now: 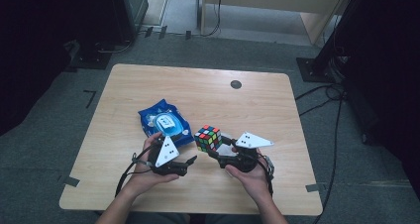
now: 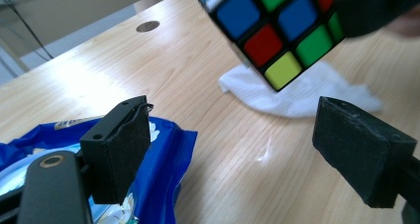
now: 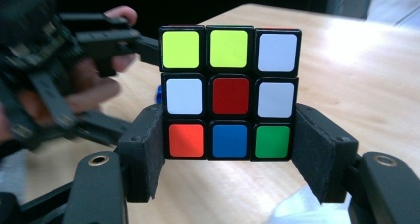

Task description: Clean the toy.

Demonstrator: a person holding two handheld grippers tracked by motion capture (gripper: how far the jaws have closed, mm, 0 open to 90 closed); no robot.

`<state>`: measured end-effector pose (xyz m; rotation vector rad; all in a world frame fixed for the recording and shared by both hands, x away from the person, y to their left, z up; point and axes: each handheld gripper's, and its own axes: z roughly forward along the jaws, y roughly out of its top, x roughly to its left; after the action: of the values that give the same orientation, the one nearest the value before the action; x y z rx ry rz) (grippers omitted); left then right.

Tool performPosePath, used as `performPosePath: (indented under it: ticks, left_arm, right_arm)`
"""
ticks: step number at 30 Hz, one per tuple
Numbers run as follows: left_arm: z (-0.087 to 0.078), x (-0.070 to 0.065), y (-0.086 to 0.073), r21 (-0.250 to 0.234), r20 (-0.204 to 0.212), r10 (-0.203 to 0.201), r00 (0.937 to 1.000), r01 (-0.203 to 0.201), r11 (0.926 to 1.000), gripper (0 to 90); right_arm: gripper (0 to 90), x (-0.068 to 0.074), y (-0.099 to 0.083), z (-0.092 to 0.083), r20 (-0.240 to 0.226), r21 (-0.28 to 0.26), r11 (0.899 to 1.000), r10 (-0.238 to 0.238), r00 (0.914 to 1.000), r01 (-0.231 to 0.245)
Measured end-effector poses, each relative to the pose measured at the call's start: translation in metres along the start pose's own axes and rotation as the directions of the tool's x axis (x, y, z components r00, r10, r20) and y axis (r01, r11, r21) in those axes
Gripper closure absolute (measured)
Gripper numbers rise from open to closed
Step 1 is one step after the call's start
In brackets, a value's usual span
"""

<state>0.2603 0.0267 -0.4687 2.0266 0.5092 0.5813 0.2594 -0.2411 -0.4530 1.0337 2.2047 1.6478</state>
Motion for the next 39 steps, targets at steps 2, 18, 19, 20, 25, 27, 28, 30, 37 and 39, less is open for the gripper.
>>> performPosePath:
  ticks: [2,18,19,20,25,27,28,30,37,39]
  left_arm:
    - [0.002,-0.002,-0.001,0.004,-0.005,0.025,0.9997,-0.025,0.9997,15.5]
    - [0.006,-0.019,-0.004,0.023,-0.069,0.210,0.9753,-0.209,0.9777,16.4]
    - [0.006,-0.020,-0.004,0.016,-0.067,0.210,0.9754,-0.209,0.9777,16.7]
    - [0.006,-0.020,-0.004,0.016,-0.067,0.215,0.9743,-0.215,0.9766,17.0]
    - [0.007,-0.026,-0.004,0.010,-0.056,0.244,0.9682,-0.244,0.9698,22.9]
    - [0.007,-0.028,-0.004,0.001,-0.045,0.251,0.9669,-0.251,0.9679,28.3]
    - [0.007,-0.029,-0.004,-0.002,-0.045,0.254,0.9662,-0.254,0.9672,30.3]
    - [0.008,-0.030,-0.005,-0.006,-0.049,0.243,0.9687,-0.244,0.9697,31.2]
    - [0.004,-0.025,-0.004,-0.038,-0.062,0.189,0.9800,-0.192,0.9807,34.3]
    - [0.002,-0.020,-0.004,-0.050,-0.063,0.158,0.9853,-0.162,0.9856,34.4]
  right_arm:
    - [35.4,0.001,0.003,-0.001,-0.016,0.017,0.999,0.033,0.9993,-0.032]
    - [35.3,0.019,0.010,0.013,-0.038,0.171,0.980,0.107,0.9935,-0.099]
    - [35.3,0.020,0.010,0.014,-0.040,0.178,0.979,0.108,0.9933,-0.100]
    - [35.3,0.021,0.009,0.016,-0.041,0.188,0.977,0.109,0.9932,-0.099]
    - [35.2,0.022,0.008,0.018,-0.050,0.197,0.974,0.124,0.9910,-0.112]
    - [35.2,0.021,0.008,0.018,-0.056,0.196,0.973,0.135,0.9892,-0.122]
    - [35.2,0.021,0.008,0.018,-0.060,0.194,0.973,0.142,0.9880,-0.128]
    - [35.1,0.018,0.007,0.018,-0.066,0.192,0.970,0.163,0.9845,-0.147]
    - [30.4,0.010,0.006,0.014,-0.094,0.137,0.973,0.202,0.9749,-0.188]
    - [26.3,0.007,0.007,0.010,-0.102,0.109,0.977,0.196,0.9754,-0.185]
